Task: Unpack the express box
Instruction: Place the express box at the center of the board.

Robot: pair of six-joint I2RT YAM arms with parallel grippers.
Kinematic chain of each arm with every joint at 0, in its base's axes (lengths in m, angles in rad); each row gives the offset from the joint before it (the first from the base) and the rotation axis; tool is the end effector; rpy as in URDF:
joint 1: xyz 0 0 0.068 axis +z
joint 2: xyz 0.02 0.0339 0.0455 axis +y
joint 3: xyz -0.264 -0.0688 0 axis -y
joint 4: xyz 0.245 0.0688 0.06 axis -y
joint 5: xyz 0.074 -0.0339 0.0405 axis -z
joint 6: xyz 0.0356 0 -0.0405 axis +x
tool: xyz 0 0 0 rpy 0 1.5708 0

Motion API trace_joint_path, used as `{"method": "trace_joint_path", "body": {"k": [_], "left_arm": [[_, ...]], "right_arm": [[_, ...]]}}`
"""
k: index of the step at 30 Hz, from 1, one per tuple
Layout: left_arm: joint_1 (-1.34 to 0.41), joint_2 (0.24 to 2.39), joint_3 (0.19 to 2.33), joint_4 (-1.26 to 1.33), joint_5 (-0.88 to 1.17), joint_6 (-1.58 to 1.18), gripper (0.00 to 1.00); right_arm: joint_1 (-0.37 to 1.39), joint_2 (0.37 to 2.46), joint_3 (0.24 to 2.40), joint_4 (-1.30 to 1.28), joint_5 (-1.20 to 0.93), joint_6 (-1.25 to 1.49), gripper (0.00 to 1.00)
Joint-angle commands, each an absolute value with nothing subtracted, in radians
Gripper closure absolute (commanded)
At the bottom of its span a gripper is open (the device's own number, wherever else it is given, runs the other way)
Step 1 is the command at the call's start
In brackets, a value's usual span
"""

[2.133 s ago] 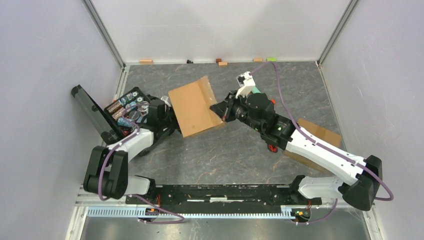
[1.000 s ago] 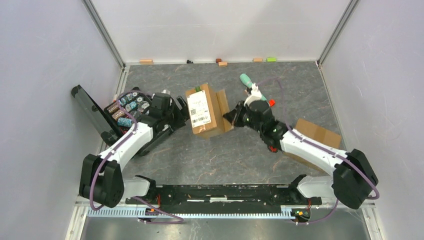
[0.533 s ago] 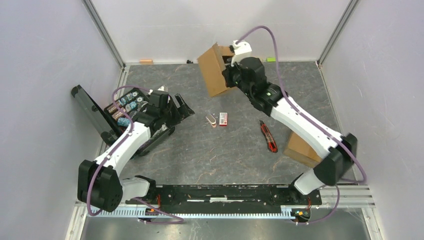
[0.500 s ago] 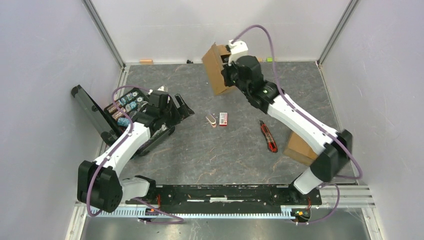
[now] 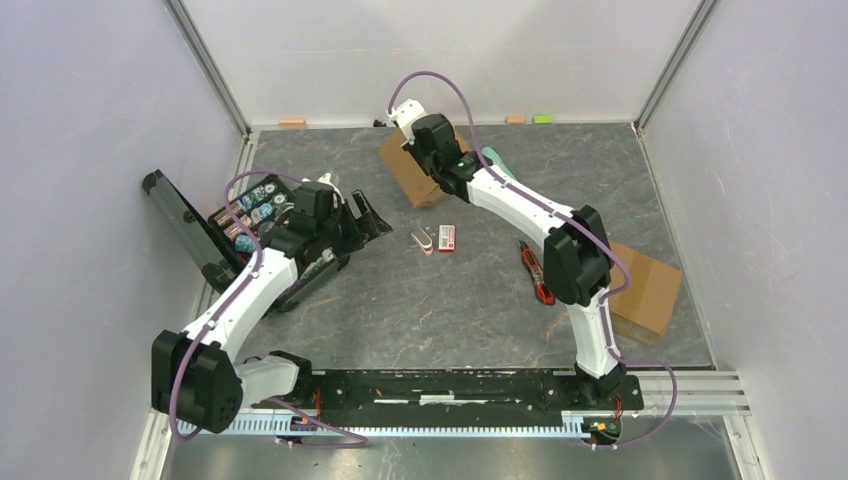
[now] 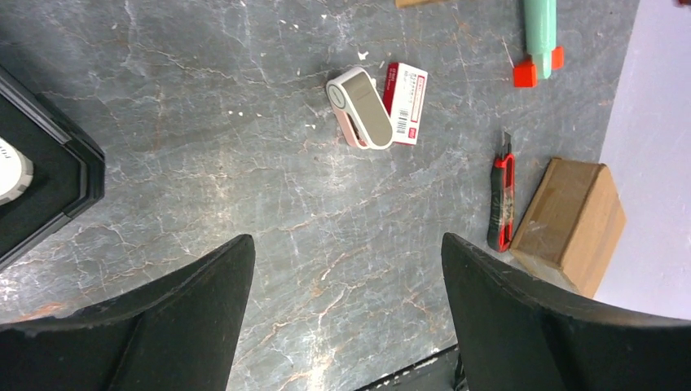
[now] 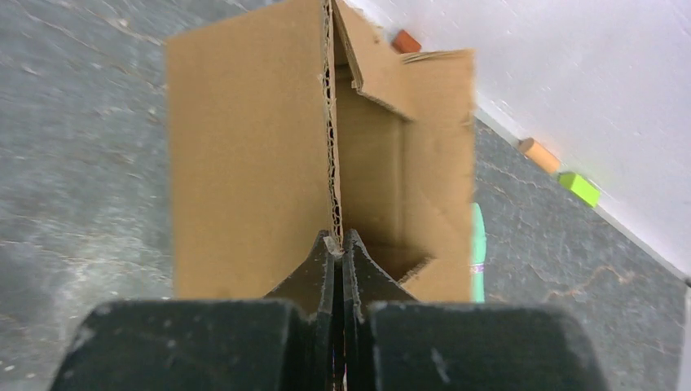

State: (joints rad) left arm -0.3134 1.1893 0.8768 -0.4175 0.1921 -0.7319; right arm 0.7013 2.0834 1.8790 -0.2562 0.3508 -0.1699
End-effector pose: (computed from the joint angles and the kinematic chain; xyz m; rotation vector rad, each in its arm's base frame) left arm 0.2400 -0.0849 0.2676 -0.3978 2.3713 -0.7366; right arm 0.3882 0.3118 0.3048 -0.6412 1.8959 -0.0162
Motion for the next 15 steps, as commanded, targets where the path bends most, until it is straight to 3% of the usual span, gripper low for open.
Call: {"method": "trace_joint_path", "body": {"k": [1, 6, 8, 10, 11, 15], "left_arm": [[-0.309, 1.153, 0.867, -0.399, 0.247, -0.688, 0.10], [-0.309, 1.169, 0.852, -0.382, 0.268, -0.689, 0.10], [-0.310, 1.177, 0.846, -0.369, 0.282, -0.697, 0.10], [-0.310, 1.184, 0.841, -0.358, 0.295, -0.704, 0.09], [-0.310, 1.188, 0.841, -0.355, 0.301, -0.705, 0.09], [-0.309, 1.197, 0.838, -0.342, 0.330, -0.713, 0.09]], "right_arm": [[0.732, 2.106, 1.964, -0.172, 0.531, -0.262, 1.00], [0.762, 2.160, 2.008, -0.175, 0.563, -0.296, 0.97], [0.773, 2.188, 2.016, -0.181, 0.536, -0.296, 0.85], [0.777, 2.205, 2.019, -0.188, 0.507, -0.285, 0.60], [0.779, 2.212, 2.022, -0.192, 0.494, -0.277, 0.53], [0.791, 2.211, 2.032, -0.209, 0.460, -0.267, 0.34]]}}
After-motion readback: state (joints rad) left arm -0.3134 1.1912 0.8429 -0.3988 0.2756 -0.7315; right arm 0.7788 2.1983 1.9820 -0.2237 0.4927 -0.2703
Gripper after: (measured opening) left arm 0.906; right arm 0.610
